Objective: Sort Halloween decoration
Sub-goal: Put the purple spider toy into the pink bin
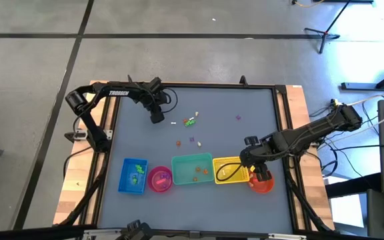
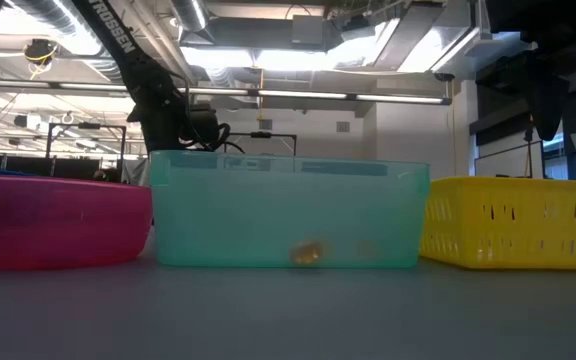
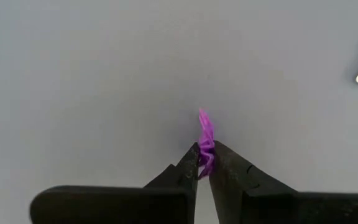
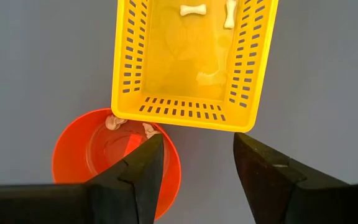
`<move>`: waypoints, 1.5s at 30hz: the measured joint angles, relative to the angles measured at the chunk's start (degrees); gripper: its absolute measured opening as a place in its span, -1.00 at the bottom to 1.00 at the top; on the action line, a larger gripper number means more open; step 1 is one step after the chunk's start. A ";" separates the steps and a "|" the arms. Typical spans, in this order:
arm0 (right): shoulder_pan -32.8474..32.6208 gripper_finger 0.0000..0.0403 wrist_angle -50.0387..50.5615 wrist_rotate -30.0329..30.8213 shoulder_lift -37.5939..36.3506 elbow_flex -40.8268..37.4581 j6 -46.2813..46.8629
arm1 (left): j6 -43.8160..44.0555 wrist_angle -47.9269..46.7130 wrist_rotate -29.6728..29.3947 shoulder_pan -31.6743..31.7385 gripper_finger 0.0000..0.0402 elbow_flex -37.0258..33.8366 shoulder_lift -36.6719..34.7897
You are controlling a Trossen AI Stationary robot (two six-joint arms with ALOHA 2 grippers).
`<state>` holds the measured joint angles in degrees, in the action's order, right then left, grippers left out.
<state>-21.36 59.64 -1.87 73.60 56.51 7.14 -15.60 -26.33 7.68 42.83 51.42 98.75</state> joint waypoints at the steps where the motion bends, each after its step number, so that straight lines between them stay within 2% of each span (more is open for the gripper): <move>1: 0.00 -0.05 0.00 0.00 0.00 0.00 -0.01 | 0.03 0.00 0.02 0.00 -0.88 0.00 0.00; 19: 0.01 -0.05 0.02 0.11 0.00 0.00 -0.02 | 0.38 -0.89 1.55 -0.38 -1.00 -0.04 -2.06; 25: 0.04 -0.05 0.48 5.36 0.00 0.00 -0.13 | 3.78 -4.60 5.61 -3.18 -1.00 -0.04 -6.76; 29: 0.41 -0.05 0.48 8.36 0.00 -0.02 -2.48 | 7.63 -8.57 9.86 -7.65 -1.00 -0.04 -10.56; 35: 5.15 -0.05 0.37 8.39 0.00 -0.02 -6.82 | 18.37 -12.37 13.24 -18.30 -1.00 -0.02 -15.85; 45: 16.66 -0.05 -4.26 8.39 0.02 -0.02 -17.91 | 40.95 -11.24 11.86 -41.56 -1.00 0.02 -18.09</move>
<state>-4.70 55.38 6.52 73.62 56.49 -10.78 25.34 -37.57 19.54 1.27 51.44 80.66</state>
